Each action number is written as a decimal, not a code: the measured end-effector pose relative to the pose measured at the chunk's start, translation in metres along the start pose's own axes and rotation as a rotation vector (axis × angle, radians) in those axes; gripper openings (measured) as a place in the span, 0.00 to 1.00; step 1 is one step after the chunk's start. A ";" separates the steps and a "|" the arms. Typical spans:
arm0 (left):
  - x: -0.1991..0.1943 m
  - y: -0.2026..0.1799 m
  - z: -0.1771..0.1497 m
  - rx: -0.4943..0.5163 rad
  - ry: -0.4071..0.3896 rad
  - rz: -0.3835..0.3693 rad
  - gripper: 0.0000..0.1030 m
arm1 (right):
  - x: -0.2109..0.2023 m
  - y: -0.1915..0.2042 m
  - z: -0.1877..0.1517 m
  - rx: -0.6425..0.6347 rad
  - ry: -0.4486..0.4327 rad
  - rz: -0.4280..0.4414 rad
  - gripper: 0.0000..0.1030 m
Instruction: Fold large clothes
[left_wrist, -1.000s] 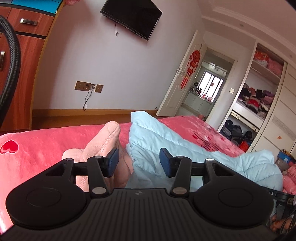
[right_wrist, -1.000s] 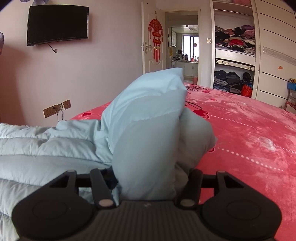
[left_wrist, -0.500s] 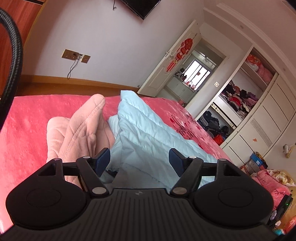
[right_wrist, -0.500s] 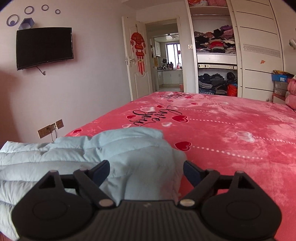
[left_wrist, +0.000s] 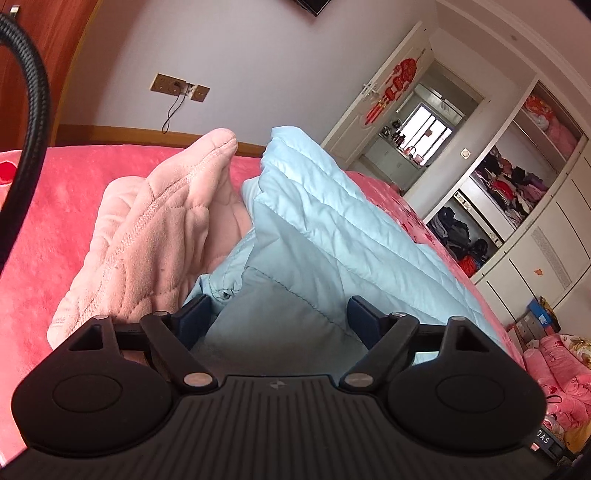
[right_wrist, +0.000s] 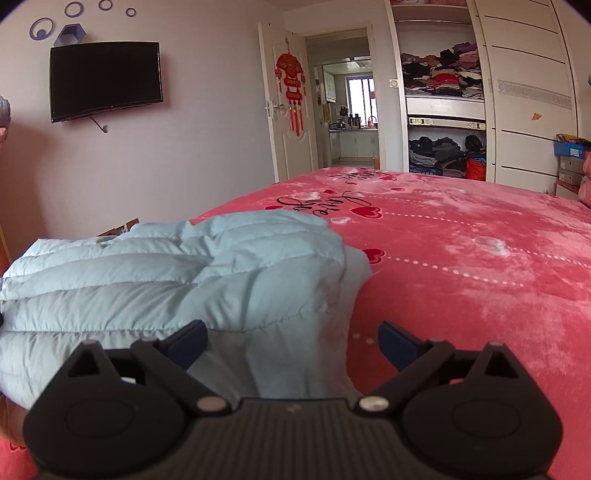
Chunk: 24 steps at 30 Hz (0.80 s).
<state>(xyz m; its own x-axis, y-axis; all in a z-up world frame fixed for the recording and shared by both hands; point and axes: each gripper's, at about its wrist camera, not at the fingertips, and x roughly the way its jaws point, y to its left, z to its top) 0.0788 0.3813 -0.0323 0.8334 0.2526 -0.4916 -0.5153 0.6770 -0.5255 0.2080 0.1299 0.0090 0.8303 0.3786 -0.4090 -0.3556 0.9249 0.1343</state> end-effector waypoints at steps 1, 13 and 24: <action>0.001 -0.001 0.000 0.008 -0.004 0.015 1.00 | 0.002 -0.003 0.000 0.001 0.000 -0.004 0.96; 0.005 -0.014 0.004 0.210 -0.060 0.107 1.00 | 0.020 -0.017 0.004 0.031 0.036 0.007 0.98; 0.005 -0.001 0.002 0.108 0.069 -0.034 0.76 | 0.051 -0.011 0.012 0.056 0.105 0.093 0.98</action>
<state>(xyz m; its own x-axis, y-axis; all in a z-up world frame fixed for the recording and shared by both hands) 0.0839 0.3833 -0.0331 0.8324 0.1820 -0.5234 -0.4588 0.7561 -0.4667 0.2592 0.1390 -0.0028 0.7443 0.4600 -0.4841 -0.4024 0.8875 0.2246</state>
